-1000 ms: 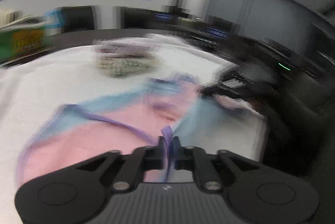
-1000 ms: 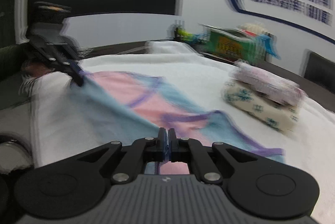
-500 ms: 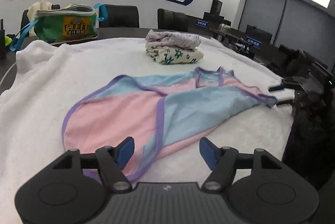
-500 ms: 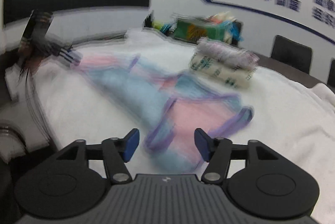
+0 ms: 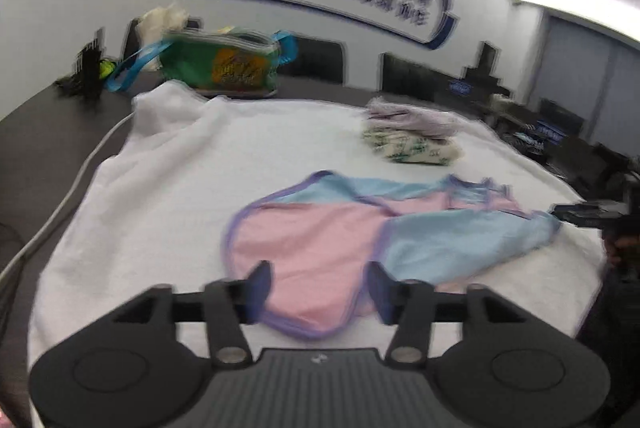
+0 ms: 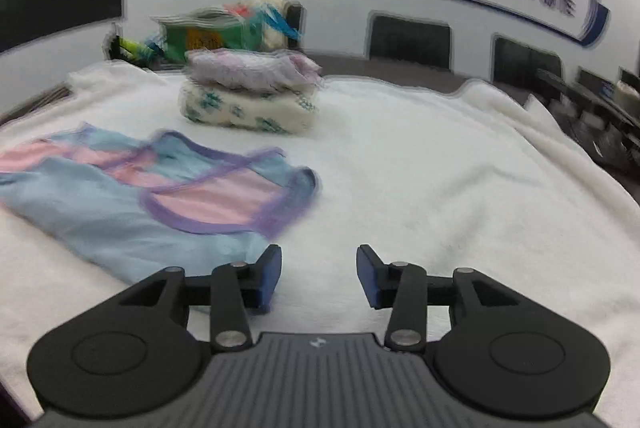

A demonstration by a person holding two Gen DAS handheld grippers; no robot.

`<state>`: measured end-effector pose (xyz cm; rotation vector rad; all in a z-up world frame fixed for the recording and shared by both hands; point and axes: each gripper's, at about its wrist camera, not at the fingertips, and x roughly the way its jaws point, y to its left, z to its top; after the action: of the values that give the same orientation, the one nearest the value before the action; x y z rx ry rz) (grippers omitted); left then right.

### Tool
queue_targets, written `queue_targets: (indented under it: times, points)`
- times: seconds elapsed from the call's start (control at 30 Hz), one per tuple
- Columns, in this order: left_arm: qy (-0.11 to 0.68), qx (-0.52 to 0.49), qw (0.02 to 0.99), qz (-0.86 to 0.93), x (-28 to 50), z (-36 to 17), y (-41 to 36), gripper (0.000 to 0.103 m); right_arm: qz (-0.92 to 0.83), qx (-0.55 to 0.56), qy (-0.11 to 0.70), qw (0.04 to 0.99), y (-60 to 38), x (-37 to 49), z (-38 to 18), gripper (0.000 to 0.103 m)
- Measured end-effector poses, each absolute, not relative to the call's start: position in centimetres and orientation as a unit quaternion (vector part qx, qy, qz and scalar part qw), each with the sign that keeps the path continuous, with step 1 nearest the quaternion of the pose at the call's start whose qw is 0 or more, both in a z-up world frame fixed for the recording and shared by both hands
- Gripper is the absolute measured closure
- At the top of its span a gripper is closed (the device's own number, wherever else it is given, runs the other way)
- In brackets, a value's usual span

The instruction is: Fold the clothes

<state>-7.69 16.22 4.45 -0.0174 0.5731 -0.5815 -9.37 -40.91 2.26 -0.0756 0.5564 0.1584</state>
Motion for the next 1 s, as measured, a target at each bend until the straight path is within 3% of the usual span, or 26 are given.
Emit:
queue_targets:
  times: [0.17,0.2,0.23,0.27,0.3,0.4,0.7,0.87,0.97,1.0]
  points:
    - [0.290,0.057,0.908,-0.296,-7.0,2.8,13.6,0.042,0.197,-0.101,0.247,0.943,-37.0,-11.6,1.1,0.050]
    - [0.304,0.048,0.905,-0.294,-6.3,2.4,13.5,0.061,0.196,-0.115,0.250,0.941,-36.3,-11.4,0.7,0.051]
    - [0.320,0.037,0.900,-0.294,-5.6,2.2,13.4,0.096,0.194,-0.129,0.253,0.939,-35.7,-11.2,0.3,0.058]
    - [0.332,0.025,0.896,-0.292,-5.0,2.0,13.5,0.103,0.197,-0.126,0.256,0.938,-35.6,-10.9,0.0,0.068]
    - [0.334,0.010,0.897,-0.291,-4.8,1.9,13.7,0.101,0.196,-0.120,0.257,0.939,-35.7,-10.4,-0.1,0.090]
    - [0.324,-0.062,0.889,-0.316,-5.2,1.9,15.1,0.102,0.204,-0.110,0.254,0.939,-36.7,-10.6,0.5,0.101]
    - [0.325,-0.067,0.883,-0.331,-7.4,2.6,17.1,0.103,0.194,-0.150,0.262,0.933,-38.7,-12.9,3.2,0.101]
    - [0.329,-0.067,0.892,-0.303,-8.1,2.4,18.0,0.097,0.184,-0.165,0.282,0.927,-38.5,-13.4,2.9,0.099]
    - [0.283,-0.077,0.906,-0.305,-9.5,4.2,17.8,0.081,0.201,-0.147,0.246,0.937,-38.3,-14.4,4.6,0.094]
    - [0.272,-0.066,0.911,-0.304,-9.8,4.6,17.0,0.072,0.209,-0.142,0.229,0.940,-37.9,-14.6,5.2,0.088]
